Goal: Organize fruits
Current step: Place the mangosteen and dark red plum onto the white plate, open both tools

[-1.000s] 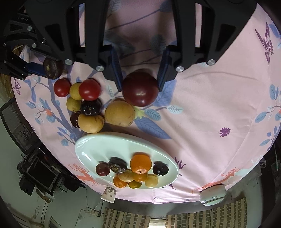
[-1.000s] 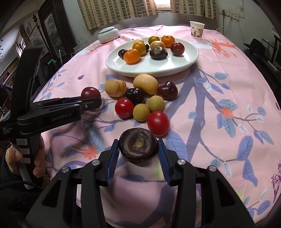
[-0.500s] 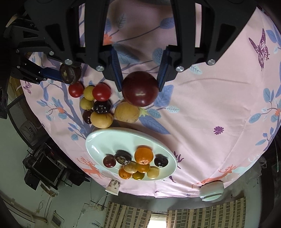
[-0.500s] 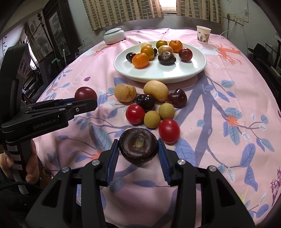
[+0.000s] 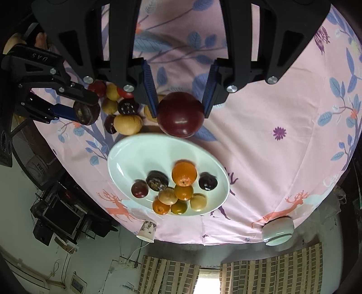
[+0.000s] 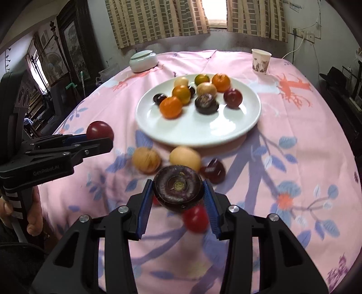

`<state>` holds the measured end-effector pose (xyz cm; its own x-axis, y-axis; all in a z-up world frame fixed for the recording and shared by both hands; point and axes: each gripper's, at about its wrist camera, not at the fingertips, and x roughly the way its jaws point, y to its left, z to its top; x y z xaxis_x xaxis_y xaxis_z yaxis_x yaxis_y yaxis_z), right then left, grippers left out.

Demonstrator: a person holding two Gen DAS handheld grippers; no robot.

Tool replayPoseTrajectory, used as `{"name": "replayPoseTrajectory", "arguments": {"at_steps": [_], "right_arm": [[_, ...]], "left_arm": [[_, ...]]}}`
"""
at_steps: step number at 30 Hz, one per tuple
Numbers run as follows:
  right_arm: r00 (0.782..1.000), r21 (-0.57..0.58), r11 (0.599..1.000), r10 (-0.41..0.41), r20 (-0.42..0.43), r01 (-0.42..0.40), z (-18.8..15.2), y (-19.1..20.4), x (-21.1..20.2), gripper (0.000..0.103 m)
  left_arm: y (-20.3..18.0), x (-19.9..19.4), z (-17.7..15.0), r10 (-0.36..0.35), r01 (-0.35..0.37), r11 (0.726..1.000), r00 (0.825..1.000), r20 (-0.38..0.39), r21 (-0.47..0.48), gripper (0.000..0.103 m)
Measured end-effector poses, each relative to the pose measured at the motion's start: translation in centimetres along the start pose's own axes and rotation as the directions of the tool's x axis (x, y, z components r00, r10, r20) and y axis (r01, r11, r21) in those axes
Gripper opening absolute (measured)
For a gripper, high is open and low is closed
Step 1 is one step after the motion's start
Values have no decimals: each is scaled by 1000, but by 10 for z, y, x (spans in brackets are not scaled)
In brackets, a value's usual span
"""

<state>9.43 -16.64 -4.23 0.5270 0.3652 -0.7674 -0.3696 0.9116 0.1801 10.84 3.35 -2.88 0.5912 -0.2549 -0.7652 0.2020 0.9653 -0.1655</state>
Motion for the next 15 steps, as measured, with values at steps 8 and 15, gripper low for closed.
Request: {"name": "replayPoseTrajectory", "arguments": {"at_steps": [8,15], "right_arm": [[1000,-32,999,-1,14,2,83,-27,32,45],[997,-41,996,-82,-4,82,129,-41,90,45]], "left_arm": [[25,53,87,39,-39,999,999,-32,3,40],[31,105,130,32,-34,999,996,-79,-21,40]]}}
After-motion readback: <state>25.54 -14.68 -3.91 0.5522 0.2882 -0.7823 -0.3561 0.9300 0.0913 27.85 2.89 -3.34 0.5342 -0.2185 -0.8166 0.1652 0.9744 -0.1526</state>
